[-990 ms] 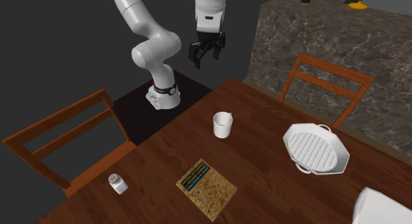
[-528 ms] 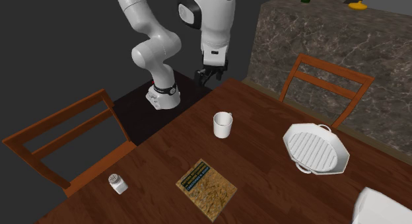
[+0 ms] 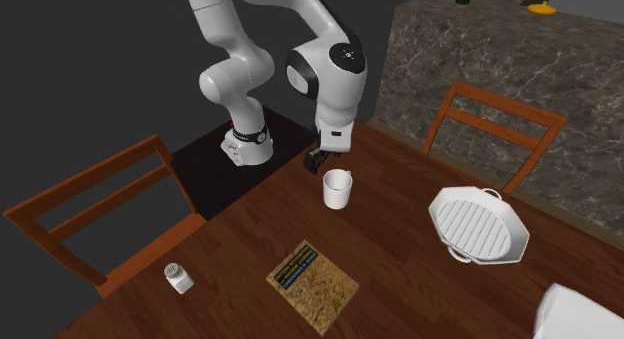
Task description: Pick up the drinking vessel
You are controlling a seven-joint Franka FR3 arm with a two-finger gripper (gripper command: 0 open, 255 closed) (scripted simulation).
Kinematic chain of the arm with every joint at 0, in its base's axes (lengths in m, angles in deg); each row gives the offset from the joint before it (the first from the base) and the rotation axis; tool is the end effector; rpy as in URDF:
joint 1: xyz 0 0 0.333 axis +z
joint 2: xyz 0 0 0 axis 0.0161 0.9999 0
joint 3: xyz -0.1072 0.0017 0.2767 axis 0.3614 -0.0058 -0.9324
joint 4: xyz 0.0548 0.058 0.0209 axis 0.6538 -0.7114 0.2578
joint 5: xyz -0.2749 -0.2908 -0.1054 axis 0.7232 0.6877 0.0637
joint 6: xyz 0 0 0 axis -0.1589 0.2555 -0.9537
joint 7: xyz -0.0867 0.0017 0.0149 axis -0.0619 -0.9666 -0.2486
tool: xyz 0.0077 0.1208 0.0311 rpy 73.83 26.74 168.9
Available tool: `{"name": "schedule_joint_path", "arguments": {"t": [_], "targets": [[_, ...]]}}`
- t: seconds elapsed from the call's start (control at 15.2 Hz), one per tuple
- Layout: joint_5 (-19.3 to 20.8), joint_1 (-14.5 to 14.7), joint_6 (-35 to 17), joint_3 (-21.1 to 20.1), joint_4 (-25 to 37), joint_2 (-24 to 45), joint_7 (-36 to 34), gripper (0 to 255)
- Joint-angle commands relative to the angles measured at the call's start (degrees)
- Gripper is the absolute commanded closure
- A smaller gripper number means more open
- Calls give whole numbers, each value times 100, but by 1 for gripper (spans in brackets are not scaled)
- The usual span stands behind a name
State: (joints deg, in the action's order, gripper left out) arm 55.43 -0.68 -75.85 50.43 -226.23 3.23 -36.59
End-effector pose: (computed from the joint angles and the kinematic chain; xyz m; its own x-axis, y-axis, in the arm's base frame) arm 0.4138 -0.0420 0.3063 0.9782 -0.1036 -0.1802 -0.1166 -0.9912 -0.0632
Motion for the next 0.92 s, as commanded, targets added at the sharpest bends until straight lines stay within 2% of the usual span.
{"name": "schedule_joint_path", "arguments": {"t": [0.0, 0.2, 0.79, 0.86], "targets": [[-54, 12, -435, 52, 12, 502, 138, 0], [-164, 25, -919, 108, 123, 1190, 341, 0], [-291, 42, -1575, 105, 1, 1732, 462, 0], [-293, 40, -1581, 107, 10, 1748, 468, 255]]}}
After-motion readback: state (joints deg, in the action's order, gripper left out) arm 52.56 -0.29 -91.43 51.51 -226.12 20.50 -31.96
